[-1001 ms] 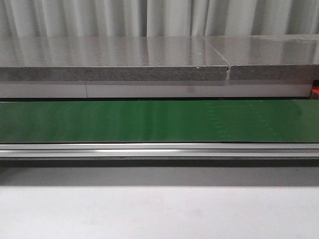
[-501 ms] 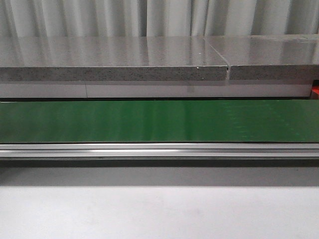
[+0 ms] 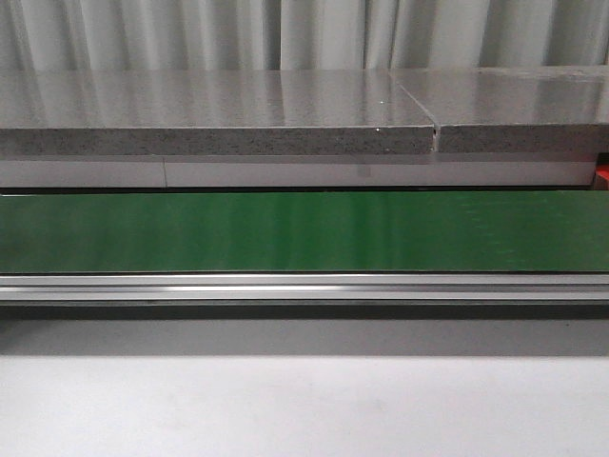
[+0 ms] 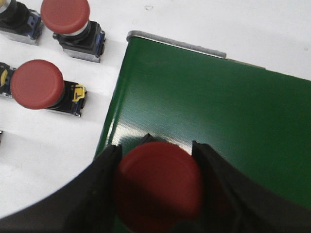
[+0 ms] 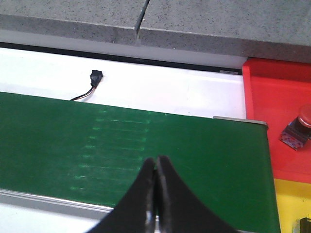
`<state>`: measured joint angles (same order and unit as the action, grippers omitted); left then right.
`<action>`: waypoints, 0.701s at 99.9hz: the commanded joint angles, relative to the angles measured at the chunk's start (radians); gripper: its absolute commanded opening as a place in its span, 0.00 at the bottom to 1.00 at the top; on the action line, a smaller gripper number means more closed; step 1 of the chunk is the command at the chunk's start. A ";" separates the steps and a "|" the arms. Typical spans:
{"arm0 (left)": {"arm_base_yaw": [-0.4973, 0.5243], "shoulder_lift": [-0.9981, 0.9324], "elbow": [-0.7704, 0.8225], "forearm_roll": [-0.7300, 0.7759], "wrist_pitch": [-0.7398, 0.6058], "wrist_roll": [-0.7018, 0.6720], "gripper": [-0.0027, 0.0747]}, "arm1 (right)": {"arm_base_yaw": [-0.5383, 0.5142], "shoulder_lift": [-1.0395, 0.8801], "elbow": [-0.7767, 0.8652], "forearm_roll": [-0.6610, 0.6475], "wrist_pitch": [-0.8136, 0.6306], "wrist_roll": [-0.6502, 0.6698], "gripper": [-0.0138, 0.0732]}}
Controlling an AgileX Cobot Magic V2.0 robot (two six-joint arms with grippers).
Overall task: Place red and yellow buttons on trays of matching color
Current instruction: 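Carry the red button onto the green belt and open the left gripper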
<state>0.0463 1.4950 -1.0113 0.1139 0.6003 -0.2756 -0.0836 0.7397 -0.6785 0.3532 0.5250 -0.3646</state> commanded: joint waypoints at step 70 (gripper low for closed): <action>-0.036 -0.037 -0.181 0.002 0.017 0.028 0.67 | 0.003 -0.006 -0.025 0.014 -0.059 -0.007 0.08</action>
<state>0.0158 1.4950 -1.1272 0.1139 0.6317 -0.2533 -0.0836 0.7397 -0.6785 0.3532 0.5250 -0.3646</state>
